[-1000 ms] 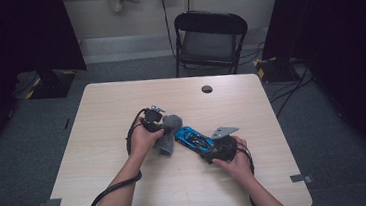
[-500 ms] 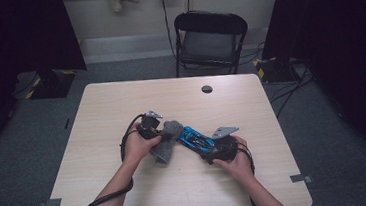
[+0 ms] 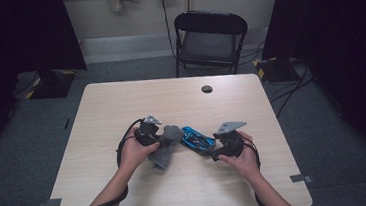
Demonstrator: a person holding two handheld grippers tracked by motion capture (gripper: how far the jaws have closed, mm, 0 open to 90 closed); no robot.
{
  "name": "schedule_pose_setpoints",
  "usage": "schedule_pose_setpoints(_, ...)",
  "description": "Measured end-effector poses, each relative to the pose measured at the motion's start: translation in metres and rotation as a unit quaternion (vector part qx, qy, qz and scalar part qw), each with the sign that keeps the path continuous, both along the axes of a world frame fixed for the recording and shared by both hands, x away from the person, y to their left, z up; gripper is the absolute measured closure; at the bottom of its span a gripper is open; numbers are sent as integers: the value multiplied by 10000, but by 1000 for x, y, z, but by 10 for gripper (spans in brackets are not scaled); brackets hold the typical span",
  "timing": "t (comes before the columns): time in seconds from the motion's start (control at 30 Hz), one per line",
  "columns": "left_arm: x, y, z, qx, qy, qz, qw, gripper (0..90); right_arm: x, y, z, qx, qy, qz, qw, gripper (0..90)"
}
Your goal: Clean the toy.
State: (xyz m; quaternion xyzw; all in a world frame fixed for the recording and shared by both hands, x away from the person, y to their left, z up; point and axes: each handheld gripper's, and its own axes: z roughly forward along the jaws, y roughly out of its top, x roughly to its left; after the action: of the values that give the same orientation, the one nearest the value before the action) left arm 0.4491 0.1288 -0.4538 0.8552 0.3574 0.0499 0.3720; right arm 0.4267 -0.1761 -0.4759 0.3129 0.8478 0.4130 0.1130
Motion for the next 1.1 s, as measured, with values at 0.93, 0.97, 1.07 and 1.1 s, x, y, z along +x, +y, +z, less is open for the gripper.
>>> schedule_pose_setpoints(0.93, -20, -11, -4, 49, -45, -331, 9994, 730, 24, 4, -6, 177, 489, 110, 9986, 401)
schedule_pose_setpoints(0.97, -21, -11, -5, 46, -40, -332, 9994, 730, 24, 3, -6, 200, 497, 122, 9985, 409)
schedule_pose_setpoints(1.07, -22, -12, -8, 56, -20, -332, 9994, 725, 23, 3, -7, 244, 504, 93, 9984, 410)
schedule_pose_setpoints(1.1, -23, -12, -9, 62, -20, -335, 9994, 723, 23, 3, -6, 236, 514, 81, 9984, 409)
